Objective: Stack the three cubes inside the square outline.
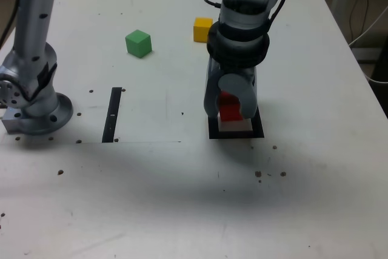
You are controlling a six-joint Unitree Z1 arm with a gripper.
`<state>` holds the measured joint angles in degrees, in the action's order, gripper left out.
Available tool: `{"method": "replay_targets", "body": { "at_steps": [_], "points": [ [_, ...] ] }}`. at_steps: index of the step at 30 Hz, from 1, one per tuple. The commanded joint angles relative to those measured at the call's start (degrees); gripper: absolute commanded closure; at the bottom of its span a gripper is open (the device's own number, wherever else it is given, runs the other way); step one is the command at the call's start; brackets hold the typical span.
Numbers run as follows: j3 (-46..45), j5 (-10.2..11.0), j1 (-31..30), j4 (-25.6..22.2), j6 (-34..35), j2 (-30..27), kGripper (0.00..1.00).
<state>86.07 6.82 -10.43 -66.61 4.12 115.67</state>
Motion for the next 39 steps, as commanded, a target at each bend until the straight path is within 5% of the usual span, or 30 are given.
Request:
{"method": "replay_targets", "body": {
  "at_steps": [1, 13, 28, 32, 39],
  "points": [
    [0.11, 0.23, -0.03, 0.28, 0.09, 0.66, 0.81],
    [-0.21, 0.86, -0.03, 1.4, 0.09, 2.07, 0.73],
    [-0.54, 1.81, 0.08, 1.21, 0.39, 1.94, 0.11],
    [-0.72, 2.16, 0.22, 0.94, 0.79, 1.9, 0.02],
    [-0.85, 1.97, 0.24, 0.78, 0.8, 1.73, 0.01]
  ]
}}
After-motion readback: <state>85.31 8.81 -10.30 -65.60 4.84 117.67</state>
